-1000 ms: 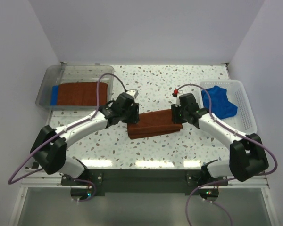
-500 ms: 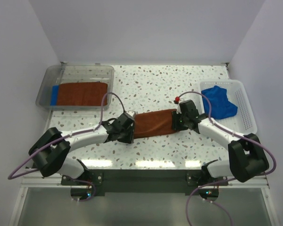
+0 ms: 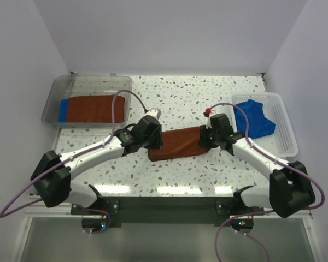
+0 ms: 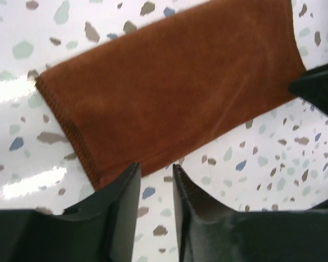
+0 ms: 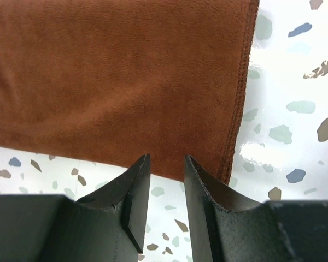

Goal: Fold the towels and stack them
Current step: Fold the towel

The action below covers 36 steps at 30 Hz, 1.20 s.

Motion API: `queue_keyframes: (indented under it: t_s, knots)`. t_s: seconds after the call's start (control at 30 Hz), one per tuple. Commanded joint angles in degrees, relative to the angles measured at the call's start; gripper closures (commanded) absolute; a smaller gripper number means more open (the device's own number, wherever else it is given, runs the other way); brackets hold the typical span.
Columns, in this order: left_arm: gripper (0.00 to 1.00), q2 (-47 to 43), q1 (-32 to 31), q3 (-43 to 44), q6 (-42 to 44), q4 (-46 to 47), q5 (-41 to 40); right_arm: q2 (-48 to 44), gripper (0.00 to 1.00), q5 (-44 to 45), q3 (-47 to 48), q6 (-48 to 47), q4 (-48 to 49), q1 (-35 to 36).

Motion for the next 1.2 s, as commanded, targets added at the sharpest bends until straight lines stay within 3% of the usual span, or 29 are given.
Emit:
queue_keyframes:
  t_s: [0.0, 0.2, 0.43, 0.67, 0.73, 0.97, 1.17]
  knots:
    - [0.68, 6.3, -0.2, 2.8, -1.2, 3.4, -2.4, 2.1, 0.66, 1.6, 0.6, 2.7, 1.9, -1.5]
    - [0.86, 12.9, 0.3, 2.6, -1.8, 5.9, -9.4, 4.9, 0.69, -2.6, -4.3, 6.1, 4.0, -8.2]
    - [0.91, 14.2, 5.1, -3.1, -4.3, 6.8, -9.3, 5.7, 0.72, -2.3, -7.7, 8.7, 2.5, -10.1]
    - [0.92, 12.8, 9.9, -7.3, -3.5, 8.2, -7.8, -0.3, 0.73, 1.5, -6.7, 8.3, -0.1, -10.2]
    - [0.89, 11.8, 9.8, -6.9, -3.1, 7.6, -8.3, -2.6, 0.73, 1.2, -4.3, 7.2, -1.0, -10.1]
    - [0.53, 5.6, 8.7, -3.6, -1.4, 5.3, -7.5, 0.0, 0.71, -7.5, 3.7, 2.7, 3.4, -9.9]
    - [0.53, 4.4, 4.3, -0.9, -1.0, 4.6, -5.8, 11.5, 0.72, -8.1, 10.0, 2.4, 8.9, -8.6]
